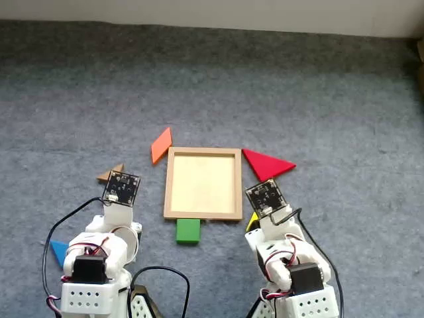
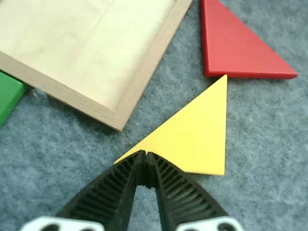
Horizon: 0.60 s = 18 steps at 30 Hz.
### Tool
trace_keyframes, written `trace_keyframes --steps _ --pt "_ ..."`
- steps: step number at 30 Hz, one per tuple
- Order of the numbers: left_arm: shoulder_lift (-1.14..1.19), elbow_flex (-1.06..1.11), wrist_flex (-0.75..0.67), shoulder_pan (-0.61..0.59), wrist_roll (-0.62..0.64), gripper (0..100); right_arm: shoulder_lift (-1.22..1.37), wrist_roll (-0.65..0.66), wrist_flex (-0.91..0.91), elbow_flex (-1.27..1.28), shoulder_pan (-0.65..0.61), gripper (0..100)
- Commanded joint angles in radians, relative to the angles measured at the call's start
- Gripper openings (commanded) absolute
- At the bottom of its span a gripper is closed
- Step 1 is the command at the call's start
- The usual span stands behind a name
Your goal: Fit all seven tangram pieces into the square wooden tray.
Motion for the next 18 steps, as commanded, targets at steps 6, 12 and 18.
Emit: trace_keyframes --steps 6,12,18 --pt "-0.033 0.019 0.008 -0.010 0.008 2 0.005 -0.003 0.007 0.153 -0.005 1.9" --pt "-0.033 0.019 0.008 -0.010 0.008 2 0.012 -0.005 0.007 0.153 -0.005 1.9" --pt "-0.033 0.019 0.008 -0.010 0.008 2 0.004 -0.003 0.061 0.153 -0.001 1.9"
